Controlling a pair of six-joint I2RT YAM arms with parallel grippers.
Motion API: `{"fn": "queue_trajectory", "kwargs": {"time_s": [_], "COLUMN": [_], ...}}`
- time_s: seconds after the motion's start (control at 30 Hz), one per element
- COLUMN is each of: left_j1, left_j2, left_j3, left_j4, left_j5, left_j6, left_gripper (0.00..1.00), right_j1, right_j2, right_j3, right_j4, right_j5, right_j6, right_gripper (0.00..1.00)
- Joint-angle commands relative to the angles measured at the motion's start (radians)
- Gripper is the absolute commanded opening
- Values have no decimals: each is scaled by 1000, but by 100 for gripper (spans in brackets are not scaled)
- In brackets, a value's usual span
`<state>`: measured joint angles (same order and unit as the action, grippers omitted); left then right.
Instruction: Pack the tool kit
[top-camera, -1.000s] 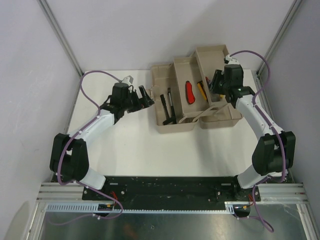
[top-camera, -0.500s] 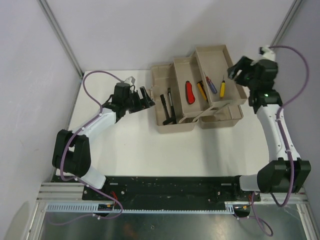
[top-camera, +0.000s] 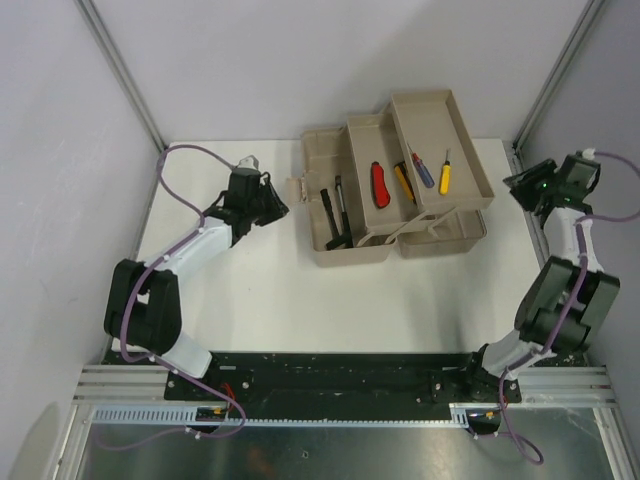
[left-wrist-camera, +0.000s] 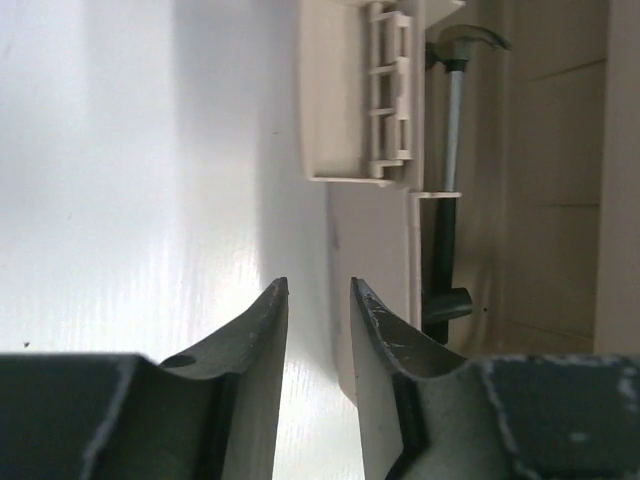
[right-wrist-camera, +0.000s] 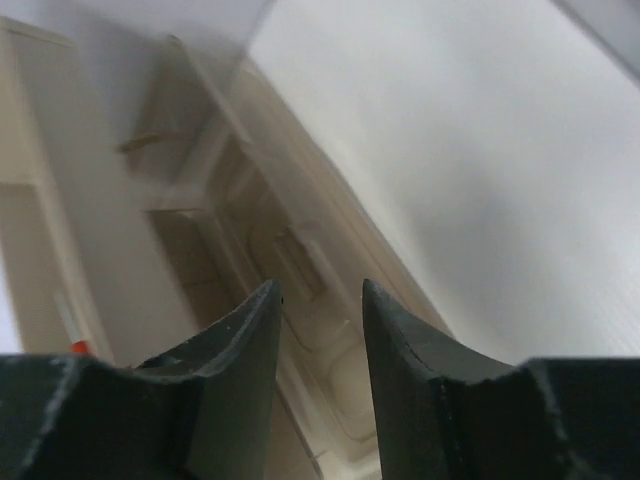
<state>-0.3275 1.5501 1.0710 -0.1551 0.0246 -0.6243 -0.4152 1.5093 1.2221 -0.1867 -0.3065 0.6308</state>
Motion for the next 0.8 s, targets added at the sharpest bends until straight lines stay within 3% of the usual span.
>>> {"fn": "queue_trajectory", "kwargs": {"time_s": [0.0, 0.4, 0.77], "left_j1": [-1, -8, -55], "left_j2": [13, 225, 292], "left_j3": [-22, 84, 146], "left_j4": [-19, -20, 12], "left_j5": [-80, 32, 117], "left_j6": [-75, -67, 4], "left_gripper": [35, 36, 38], "right_j1": [10, 48, 84], "right_j2": [119, 344, 302], "right_j3": [-27, -25, -25], "right_j4": [61, 162, 168], "right_j5": [-105, -139, -391], "right_j6": [93, 100, 59], "right_gripper": [41, 39, 39]}}
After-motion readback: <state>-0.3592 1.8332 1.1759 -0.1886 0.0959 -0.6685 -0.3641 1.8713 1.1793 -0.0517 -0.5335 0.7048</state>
